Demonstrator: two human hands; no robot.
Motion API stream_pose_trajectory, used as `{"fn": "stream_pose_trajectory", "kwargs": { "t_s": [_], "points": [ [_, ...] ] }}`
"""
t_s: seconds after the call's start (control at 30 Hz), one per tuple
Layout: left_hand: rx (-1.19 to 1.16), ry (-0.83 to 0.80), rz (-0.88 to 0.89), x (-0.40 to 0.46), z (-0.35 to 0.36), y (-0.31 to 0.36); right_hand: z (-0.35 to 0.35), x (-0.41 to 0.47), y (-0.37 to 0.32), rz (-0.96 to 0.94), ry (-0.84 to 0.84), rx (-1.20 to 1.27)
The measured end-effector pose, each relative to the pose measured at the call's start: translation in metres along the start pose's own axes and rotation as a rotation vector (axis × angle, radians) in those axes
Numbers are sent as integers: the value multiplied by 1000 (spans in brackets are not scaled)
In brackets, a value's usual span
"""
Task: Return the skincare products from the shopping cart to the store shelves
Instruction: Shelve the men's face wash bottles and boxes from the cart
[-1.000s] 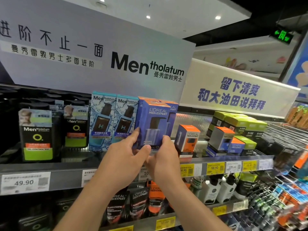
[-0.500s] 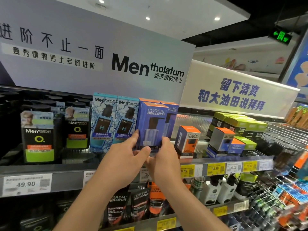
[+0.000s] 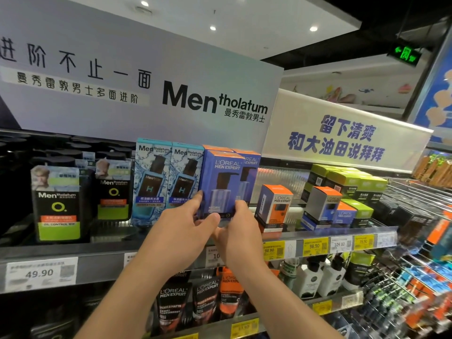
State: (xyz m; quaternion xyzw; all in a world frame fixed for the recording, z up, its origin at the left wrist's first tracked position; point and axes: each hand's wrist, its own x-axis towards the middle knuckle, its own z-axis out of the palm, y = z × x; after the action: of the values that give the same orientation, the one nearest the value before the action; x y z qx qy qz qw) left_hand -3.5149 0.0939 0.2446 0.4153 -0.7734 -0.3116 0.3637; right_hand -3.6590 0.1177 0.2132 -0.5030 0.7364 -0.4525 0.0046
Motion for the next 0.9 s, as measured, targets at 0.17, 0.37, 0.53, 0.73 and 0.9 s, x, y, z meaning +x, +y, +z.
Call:
{"fn": "stream_pose_trajectory", "kwargs": {
  "t_s": [0.17,0.37,0.53,0.73,0.9],
  "points": [
    [-2,5,9,0,0,-3,2,1,-4,29,-12,-21],
    [-27,18,46,-4,-7,-2,-3,-7,-5,-49,-6,65],
    [-88,54,79,-20,-17,0,-1,-17,7,-114,94,123],
    [-237,98,197,-41,-16,-2,-10,-44,26,-293,209,177],
    [-346,14,262,-57,2,-6,-16,-72,51,-256,270,218]
  ]
}}
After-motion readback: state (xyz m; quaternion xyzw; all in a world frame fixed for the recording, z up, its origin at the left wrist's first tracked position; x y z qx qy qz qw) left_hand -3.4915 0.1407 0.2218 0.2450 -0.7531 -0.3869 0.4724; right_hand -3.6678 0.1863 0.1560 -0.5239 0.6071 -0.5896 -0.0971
